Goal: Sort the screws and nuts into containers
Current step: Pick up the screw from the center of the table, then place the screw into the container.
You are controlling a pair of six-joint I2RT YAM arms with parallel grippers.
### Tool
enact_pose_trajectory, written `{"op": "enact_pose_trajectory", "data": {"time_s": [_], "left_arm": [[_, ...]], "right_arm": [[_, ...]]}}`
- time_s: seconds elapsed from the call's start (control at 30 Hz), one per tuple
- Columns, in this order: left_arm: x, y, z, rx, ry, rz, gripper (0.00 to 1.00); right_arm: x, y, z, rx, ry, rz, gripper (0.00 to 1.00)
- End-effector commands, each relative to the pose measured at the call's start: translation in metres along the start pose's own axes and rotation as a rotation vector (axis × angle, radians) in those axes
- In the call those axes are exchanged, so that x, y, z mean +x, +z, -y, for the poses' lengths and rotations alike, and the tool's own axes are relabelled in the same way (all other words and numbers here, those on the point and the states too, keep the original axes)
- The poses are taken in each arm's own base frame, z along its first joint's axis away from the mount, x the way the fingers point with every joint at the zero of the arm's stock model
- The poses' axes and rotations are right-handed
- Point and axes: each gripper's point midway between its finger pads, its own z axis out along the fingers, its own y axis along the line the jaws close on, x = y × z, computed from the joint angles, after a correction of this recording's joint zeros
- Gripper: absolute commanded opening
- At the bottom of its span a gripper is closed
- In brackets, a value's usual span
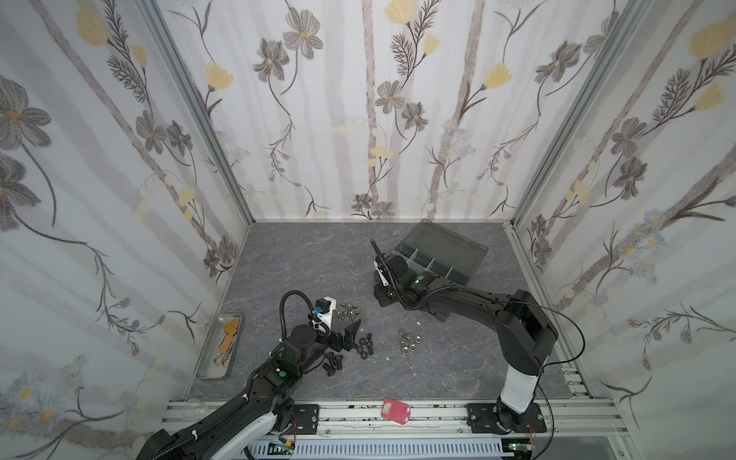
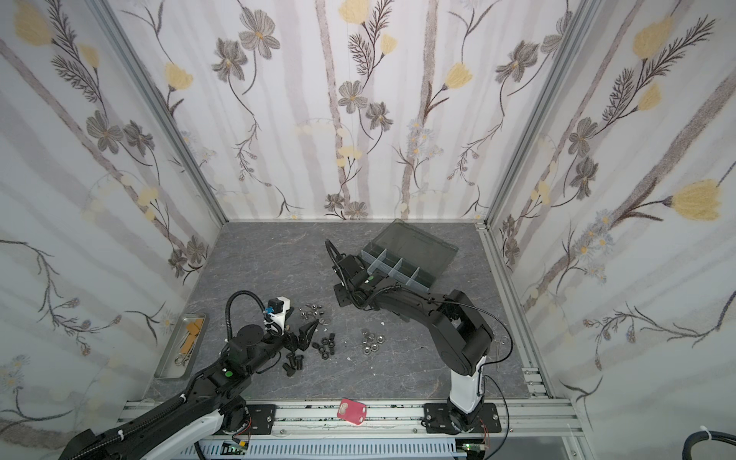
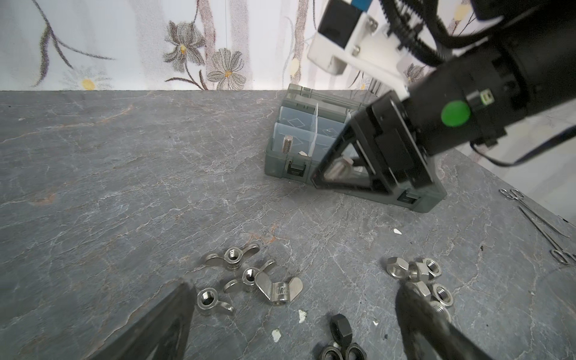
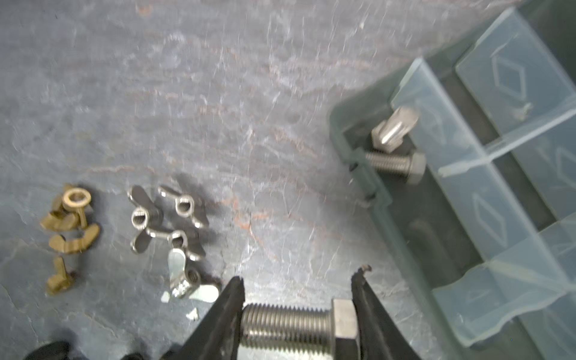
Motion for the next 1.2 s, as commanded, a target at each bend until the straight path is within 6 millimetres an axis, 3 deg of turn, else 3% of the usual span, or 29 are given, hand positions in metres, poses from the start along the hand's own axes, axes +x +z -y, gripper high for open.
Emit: {"op": "enact_pose_trajectory", "data": {"time_s": [0.0,0.27,0.63,0.73,0.87,1.03,1.17], "left_arm": [[-0.007,-0.001,0.000,-0.003,-0.008,0.031,1.00],[-0.007,-0.001,0.000,-0.001,-0.009,0.035,1.00],[-0.007,-0.002,0.000,-0.002,-0.009,0.039,1.00],[-0.008,-0.003,-0.001,-0.003,-0.009,0.041,1.00],[-0.007,-0.003,0.000,-0.003,-0.009,0.040,1.00],[-0.019,-0.003,0.007,0.022,-0.013,0.064,1.00],[-0.045,-0.007,0.026,0.115,-0.038,0.169,1.00]], "right_arm": [[-0.034,0.008,0.018,0.019,0.009,0.057,0.45],[-0.066,0.047,0.043,0.049,0.016,0.071,0.45],[-0.044,0.070,0.058,0.086,0.018,0.015,0.56],[-0.044,0.067,0.056,0.074,0.012,0.022,0.69],[-0.054,0.051,0.052,0.058,0.009,0.064,0.70],[-0.062,-0.005,0.033,0.000,-0.042,0.161,0.70],[-0.035,-0.042,0.026,-0.064,-0.035,0.187,0.68]]}}
